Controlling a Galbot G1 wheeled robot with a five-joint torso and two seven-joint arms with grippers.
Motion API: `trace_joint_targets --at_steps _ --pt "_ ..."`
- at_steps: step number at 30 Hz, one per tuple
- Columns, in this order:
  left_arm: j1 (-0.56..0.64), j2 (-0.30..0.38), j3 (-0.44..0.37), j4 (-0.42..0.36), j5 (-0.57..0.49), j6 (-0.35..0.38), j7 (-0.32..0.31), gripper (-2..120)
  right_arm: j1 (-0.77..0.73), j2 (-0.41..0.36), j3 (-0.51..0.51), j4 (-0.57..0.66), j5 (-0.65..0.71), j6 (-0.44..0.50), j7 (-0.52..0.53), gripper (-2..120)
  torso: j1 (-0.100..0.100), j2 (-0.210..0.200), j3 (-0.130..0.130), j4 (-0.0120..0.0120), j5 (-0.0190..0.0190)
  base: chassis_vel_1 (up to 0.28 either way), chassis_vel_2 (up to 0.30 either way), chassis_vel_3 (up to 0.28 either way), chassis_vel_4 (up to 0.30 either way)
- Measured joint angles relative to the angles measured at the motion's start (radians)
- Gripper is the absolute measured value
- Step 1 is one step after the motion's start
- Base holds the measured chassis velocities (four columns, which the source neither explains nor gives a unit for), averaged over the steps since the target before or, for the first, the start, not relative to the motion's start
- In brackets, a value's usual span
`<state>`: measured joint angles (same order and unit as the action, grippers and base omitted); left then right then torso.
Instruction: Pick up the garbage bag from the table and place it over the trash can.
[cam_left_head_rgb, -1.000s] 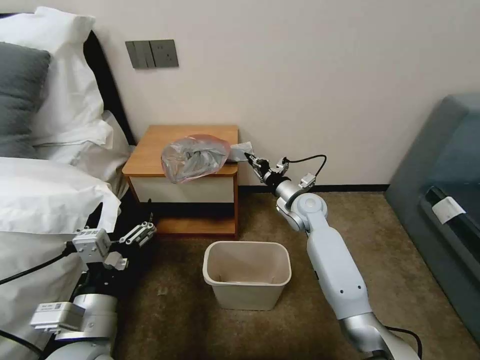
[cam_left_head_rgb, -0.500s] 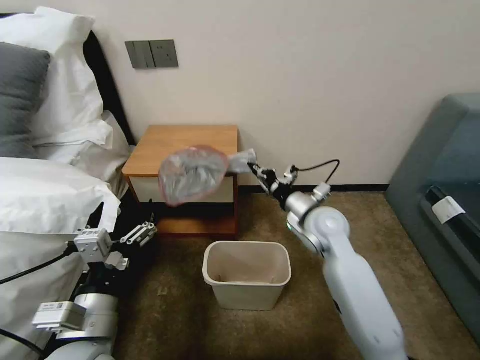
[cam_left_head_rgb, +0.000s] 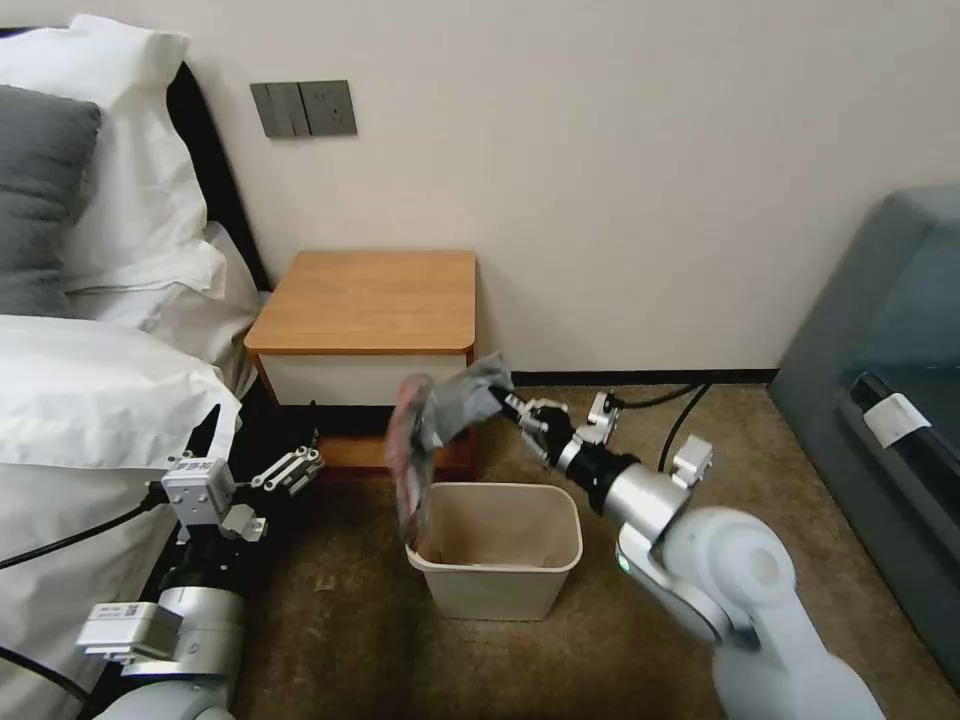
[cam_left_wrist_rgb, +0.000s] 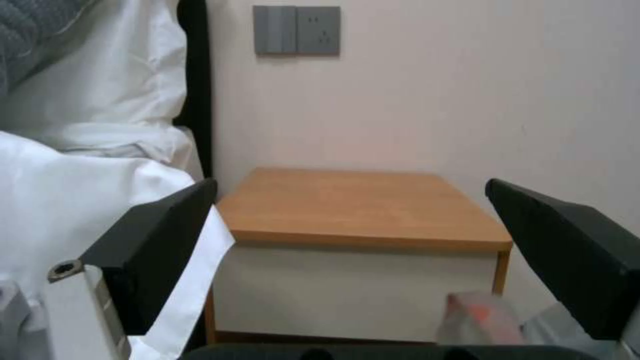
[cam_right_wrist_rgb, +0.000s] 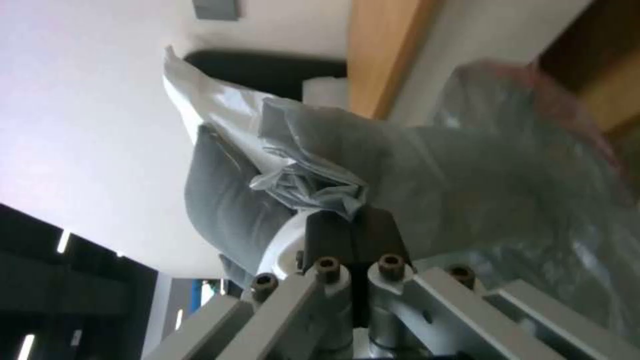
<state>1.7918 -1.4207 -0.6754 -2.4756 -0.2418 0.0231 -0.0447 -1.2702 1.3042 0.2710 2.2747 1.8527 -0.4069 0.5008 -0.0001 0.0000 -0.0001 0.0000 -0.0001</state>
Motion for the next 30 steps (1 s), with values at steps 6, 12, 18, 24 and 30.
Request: trace_joint_targets --at_steps 6,12,18,24,30 --pt "-0.003 -0.003 0.0 0.0 0.0 -0.001 0.0 100 0.034 0.011 -0.047 0.0 -0.003 0.013 0.008 0 0.0 0.0 0.0 0.0 0.0 0.0 0.0 0.0 0.0" --pt "-0.003 -0.01 -0.003 0.0 0.002 -0.005 0.0 100 0.107 0.037 -0.101 -0.016 -0.008 0.039 0.021 0 0.0 0.0 0.0 0.0003 -0.0001 0.0 0.0 0.0 0.0" --pt "0.003 -0.005 -0.006 0.0 0.006 -0.012 0.0 100 0.072 0.04 -0.117 -0.062 -0.053 0.023 0.018 0 0.0 0.0 0.0 0.0 0.0 0.0 0.0 0.0 0.0" --pt "0.0 -0.005 -0.006 0.0 0.009 -0.013 0.0 100 0.037 0.014 -0.079 -0.098 -0.078 0.006 0.016 0 0.0 0.0 0.0 0.0 0.0001 0.0 0.0 0.0 0.0" --pt "-0.009 -0.007 -0.003 0.011 0.006 -0.016 0.0 100 -0.005 -0.06 0.017 -0.116 -0.072 -0.03 0.04 0 0.0 0.0 0.0 0.0 0.0001 0.0 0.0 0.0 0.0"
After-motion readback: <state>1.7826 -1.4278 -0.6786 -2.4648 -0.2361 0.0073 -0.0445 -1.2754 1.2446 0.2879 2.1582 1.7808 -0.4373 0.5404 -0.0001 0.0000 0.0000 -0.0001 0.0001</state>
